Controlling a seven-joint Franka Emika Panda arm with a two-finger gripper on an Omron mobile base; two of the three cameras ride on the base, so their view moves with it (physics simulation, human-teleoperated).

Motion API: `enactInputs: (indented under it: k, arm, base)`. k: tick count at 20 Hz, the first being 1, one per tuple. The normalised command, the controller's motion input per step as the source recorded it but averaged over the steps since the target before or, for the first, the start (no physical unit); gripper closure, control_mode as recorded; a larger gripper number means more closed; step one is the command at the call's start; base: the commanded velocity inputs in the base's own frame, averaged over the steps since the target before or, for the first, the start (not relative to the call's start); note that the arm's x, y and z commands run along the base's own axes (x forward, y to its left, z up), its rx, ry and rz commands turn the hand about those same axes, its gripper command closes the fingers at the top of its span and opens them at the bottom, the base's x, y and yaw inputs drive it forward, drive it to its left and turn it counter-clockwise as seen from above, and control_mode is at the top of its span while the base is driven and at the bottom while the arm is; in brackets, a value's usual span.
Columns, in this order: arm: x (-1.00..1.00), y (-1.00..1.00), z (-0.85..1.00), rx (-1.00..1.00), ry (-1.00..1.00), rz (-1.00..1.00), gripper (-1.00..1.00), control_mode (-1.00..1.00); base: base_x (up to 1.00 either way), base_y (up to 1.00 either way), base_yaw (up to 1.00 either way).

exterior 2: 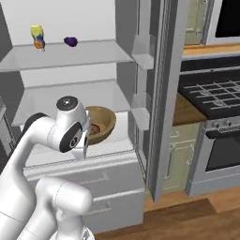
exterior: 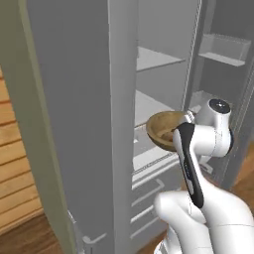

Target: Pick the chicken drumstick and sweet potato from their plates and place them in the bowl. Then put the bowl in the fridge.

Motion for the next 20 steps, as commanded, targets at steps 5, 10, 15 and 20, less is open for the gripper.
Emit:
enactInputs:
  k: [5, 10, 15, 20]
  arm:
    - [0.0, 0.0, 0.0, 0.0, 0.0, 0.0, 1.0, 1.0]
    - [0.0, 0.0, 0.0, 0.0, 0.0, 0.0, 1.0, 1.0]
    - [0.0, 0.0, 0.0, 0.0, 0.0, 0.0, 1.0, 1.0]
    - [0.0, 0.0, 0.0, 0.0, 0.0, 0.0, 1.0, 1.0]
  base:
    - [0.21, -0.39, 0.59]
    - [0.29, -0.44, 0.48]
    - [0.51, -0.31, 0.3]
    - [0.51, -0.29, 0.15]
